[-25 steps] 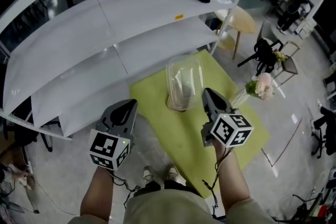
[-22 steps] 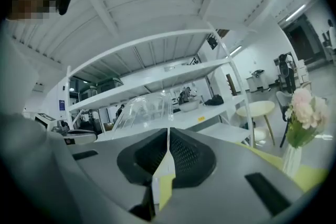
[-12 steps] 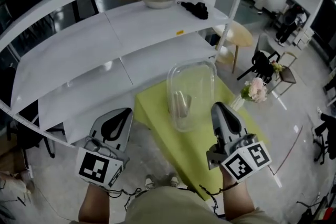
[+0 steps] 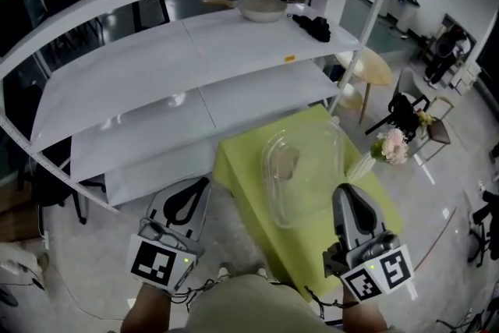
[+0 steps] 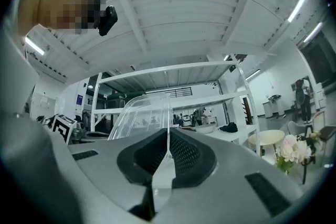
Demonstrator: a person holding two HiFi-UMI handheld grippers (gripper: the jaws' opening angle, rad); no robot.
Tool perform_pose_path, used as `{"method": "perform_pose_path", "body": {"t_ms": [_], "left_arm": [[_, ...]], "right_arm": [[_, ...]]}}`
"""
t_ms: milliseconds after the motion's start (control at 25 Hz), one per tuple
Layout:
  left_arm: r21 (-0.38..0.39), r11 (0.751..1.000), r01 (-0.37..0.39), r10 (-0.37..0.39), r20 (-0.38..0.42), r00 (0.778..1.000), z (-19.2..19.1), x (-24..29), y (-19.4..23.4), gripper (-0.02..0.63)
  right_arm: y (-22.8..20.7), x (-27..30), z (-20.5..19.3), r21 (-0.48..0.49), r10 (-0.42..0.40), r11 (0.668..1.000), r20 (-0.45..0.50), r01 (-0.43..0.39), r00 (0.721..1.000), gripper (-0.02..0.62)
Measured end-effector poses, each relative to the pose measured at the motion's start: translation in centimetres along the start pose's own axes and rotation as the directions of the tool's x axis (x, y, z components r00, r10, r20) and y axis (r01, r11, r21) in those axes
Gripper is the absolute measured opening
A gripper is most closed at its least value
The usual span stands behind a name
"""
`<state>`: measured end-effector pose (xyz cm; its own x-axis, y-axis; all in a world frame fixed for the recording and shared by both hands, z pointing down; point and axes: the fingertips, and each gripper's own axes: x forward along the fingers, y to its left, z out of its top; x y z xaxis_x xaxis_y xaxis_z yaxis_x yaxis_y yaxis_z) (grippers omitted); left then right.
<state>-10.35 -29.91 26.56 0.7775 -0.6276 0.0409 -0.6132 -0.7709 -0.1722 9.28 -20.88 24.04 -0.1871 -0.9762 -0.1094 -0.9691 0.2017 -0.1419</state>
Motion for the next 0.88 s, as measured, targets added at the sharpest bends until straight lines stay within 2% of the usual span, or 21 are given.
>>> {"method": "perform_pose_path", "body": {"t_ms": [280, 880], "left_arm": [[-0.011, 1.0, 0.001, -0.001, -0.032, 0.999, -1.1, -0.7, -0.3, 0.006], [0.019, 1.0, 0.002, -0.002, 0.0, 1.0, 0.1, -0.6, 1.1, 0.006]], "right_arm": [[-0.6, 0.3, -1.4, 0.011, -0.017, 1.0, -0.029, 0.017, 0.999, 0.02], [-0.2, 1.8, -1.2, 0.004, -0.022, 1.0, -0.002, 0.022, 1.0, 0.02]]}}
